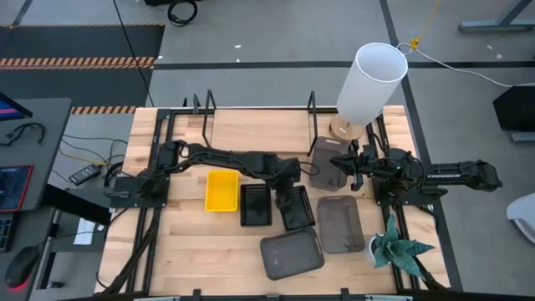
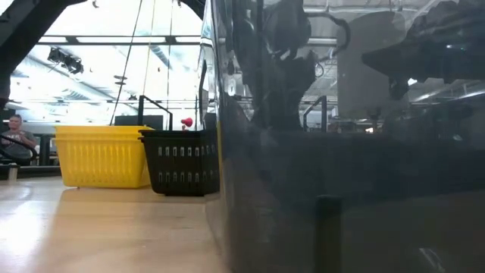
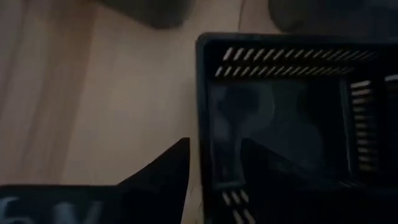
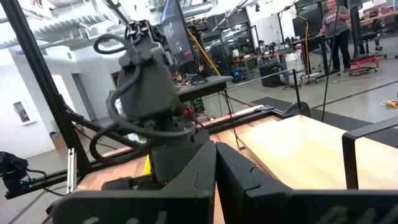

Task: Stack baskets on shelf by color
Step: Stack the right black bin on top of the other black bin

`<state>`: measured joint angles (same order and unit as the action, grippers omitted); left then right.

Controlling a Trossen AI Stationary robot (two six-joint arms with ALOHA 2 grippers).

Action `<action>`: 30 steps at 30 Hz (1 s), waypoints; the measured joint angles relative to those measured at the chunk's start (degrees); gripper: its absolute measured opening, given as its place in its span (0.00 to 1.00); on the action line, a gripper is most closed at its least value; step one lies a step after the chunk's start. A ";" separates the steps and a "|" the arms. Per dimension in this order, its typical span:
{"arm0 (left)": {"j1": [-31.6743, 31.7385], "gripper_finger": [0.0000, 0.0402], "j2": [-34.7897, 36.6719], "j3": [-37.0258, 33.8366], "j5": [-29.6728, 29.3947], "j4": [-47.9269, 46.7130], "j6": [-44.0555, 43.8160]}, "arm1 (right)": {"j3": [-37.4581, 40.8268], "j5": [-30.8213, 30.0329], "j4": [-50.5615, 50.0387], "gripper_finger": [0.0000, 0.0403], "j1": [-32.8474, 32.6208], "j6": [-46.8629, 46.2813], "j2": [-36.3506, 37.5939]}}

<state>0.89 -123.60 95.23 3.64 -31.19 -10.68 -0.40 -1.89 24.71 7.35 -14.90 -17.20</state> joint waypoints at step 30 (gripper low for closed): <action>4.90 0.02 -0.88 7.00 2.26 -9.94 15.31 | 0.00 0.02 0.50 0.03 0.00 0.00 -0.69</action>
<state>5.79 -124.49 102.23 5.90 -41.13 4.63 -0.40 -1.87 25.21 7.35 -14.90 -17.89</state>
